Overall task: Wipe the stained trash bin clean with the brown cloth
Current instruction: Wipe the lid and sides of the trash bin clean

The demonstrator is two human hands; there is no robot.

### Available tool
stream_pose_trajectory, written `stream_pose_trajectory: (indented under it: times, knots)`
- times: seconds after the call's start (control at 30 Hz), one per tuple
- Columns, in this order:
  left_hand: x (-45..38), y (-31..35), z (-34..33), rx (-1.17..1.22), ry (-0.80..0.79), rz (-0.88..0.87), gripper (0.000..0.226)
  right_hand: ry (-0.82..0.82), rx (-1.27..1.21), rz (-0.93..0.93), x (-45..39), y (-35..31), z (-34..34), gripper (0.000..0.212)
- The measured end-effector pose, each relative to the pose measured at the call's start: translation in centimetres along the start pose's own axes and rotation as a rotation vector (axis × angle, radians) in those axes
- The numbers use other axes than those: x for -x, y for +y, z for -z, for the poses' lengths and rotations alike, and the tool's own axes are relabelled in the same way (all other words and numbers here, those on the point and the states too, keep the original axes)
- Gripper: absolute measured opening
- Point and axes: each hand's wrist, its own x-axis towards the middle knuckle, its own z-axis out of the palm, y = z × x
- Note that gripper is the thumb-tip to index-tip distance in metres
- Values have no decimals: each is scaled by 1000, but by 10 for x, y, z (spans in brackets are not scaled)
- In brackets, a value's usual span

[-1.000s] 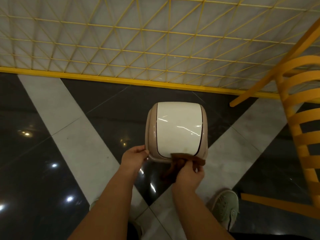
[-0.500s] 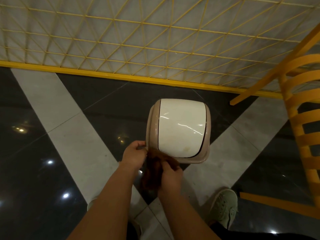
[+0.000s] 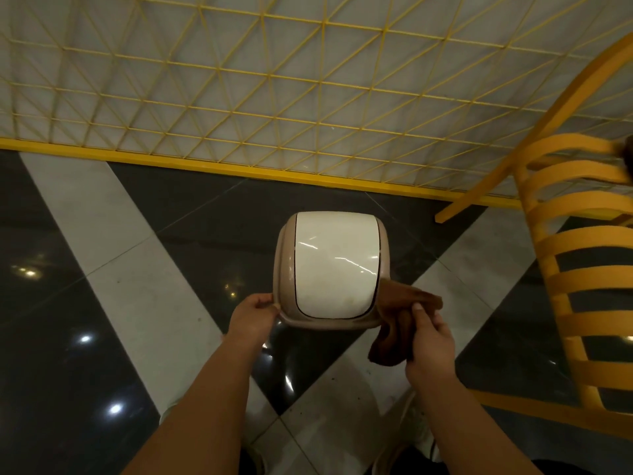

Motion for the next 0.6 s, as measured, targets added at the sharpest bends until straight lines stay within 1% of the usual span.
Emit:
stream_pose_trajectory:
  times: [0.07, 0.1, 0.17, 0.2, 0.23, 0.3, 0.33, 0.37, 0.43, 0.47, 0.5, 0.53, 0.57, 0.6]
  knots:
    - [4, 1, 1, -56, 11, 1, 17, -18, 8, 25, 4, -6, 2, 34]
    - [6, 2, 2, -102, 32, -4, 24, -17, 10, 38, 7, -9, 2, 36]
    - [14, 7, 2, -184, 105, -34, 39, -23, 13, 67, 14, -17, 2, 40]
    - [23, 13, 1, -162, 147, -73, 41, -30, 17, 80, 20, -20, 2, 41]
    - [37, 20, -1, -93, 183, -135, 39, -39, 17, 93, 26, -23, 1, 41]
    - [68, 33, -10, 84, 196, -232, 22, -71, 11, 113, 41, -28, -1, 39]
    - [85, 38, -16, 161, 140, -236, 20, -92, 6, 116, 51, -30, -3, 38]
    - [103, 42, -22, 229, 33, -224, 27, -120, 0, 113, 61, -32, -6, 39]
    - [134, 47, -36, 318, -259, -181, 52, -208, 18, 126, 84, -32, -12, 39]
    - [146, 49, -42, 364, -386, -161, 65, -261, 43, 143, 95, -31, -14, 34]
    - [155, 50, -48, 420, -447, -133, 78, -309, 65, 151, 104, -30, -15, 27]
    - [160, 50, -51, 493, -444, -88, 86, -343, 77, 139, 113, -32, -16, 22]
    - [162, 48, -50, 570, -406, -41, 85, -368, 85, 120, 119, -34, -14, 21]
    - [161, 47, -48, 637, -368, -4, 77, -386, 99, 121, 123, -38, -11, 20]
